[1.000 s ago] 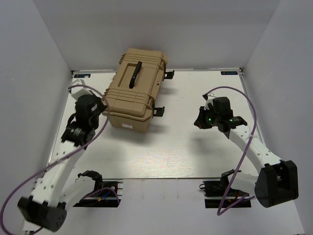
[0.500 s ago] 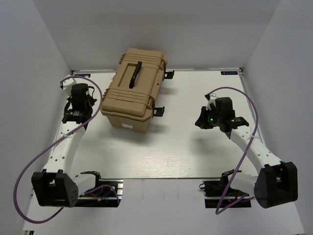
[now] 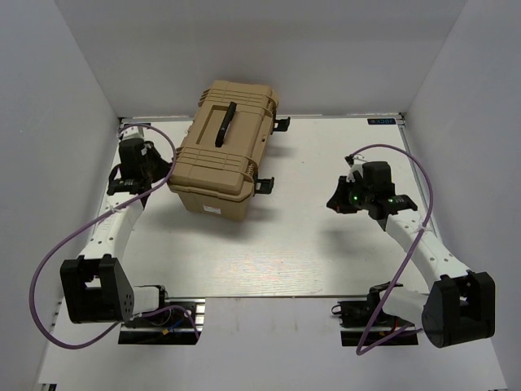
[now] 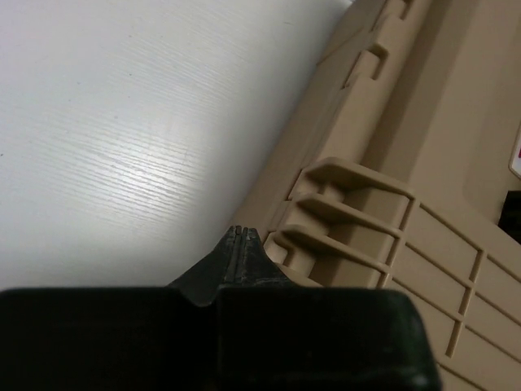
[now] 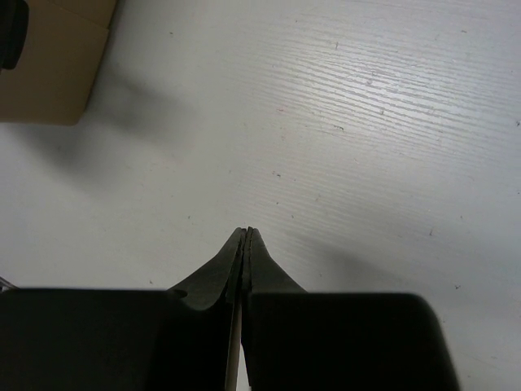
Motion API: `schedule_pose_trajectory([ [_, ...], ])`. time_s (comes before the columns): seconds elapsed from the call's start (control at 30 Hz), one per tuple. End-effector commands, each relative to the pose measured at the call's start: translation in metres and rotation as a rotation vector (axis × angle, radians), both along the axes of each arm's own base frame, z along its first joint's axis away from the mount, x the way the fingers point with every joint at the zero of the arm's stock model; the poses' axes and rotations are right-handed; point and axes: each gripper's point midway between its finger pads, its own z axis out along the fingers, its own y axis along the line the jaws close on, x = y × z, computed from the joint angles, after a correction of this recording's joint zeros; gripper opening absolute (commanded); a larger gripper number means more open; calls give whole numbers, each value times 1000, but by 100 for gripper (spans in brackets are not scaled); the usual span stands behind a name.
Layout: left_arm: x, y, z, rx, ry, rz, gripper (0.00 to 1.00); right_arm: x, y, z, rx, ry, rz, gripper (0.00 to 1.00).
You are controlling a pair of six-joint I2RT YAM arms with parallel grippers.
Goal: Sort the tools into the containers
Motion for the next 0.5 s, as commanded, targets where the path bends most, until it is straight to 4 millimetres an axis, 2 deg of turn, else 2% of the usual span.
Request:
schedule_pose_trajectory([
  [0.0,-10,-44,15,-81,-24,-239,3,5,1,12,33,-43,-6,0],
  [0.07,-16,-56,25,-94,-49,-300,3,5,0,13,37,-42,-9,0],
  [0.17,-27,-69,18,-119,-7,-361,3,7,-1,13,39,-40,-15,0],
  [0.2,-30,-73,23,-131,-19,-385,3,7,-1,12,41,-33,-16,0],
  [0.4,-44,-74,30,-130,-13,-399,3,8,-4,14,45,-37,-26,0],
  [0.47,-48,-76,24,-139,8,-405,3,8,-4,15,47,-40,-28,0],
])
